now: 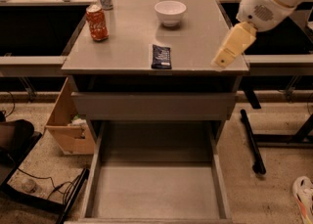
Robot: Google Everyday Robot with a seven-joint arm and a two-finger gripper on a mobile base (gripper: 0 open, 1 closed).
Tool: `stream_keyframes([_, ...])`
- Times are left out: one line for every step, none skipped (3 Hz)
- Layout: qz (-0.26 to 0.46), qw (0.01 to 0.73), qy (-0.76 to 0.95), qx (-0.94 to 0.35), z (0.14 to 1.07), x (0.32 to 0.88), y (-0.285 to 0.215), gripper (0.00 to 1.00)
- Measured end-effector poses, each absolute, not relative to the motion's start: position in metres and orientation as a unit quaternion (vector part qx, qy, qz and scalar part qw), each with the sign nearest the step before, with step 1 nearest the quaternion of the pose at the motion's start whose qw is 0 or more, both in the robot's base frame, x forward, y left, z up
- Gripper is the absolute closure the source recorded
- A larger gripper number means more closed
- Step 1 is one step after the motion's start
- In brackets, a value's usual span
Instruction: Place rxbar blueberry into top drawer
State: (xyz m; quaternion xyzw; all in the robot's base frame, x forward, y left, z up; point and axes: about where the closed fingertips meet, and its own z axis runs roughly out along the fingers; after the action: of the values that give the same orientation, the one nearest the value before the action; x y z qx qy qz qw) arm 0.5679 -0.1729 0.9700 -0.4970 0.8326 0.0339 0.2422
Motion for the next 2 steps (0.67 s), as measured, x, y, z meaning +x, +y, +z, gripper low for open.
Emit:
stream_keyframes([0.039, 0.213, 0.870, -0.442, 0.965, 0.619, -0.151, 0.00])
stream_keyframes([0.050, 0.216, 0.888, -0.403, 0.973, 0.635, -0.136, 0.00])
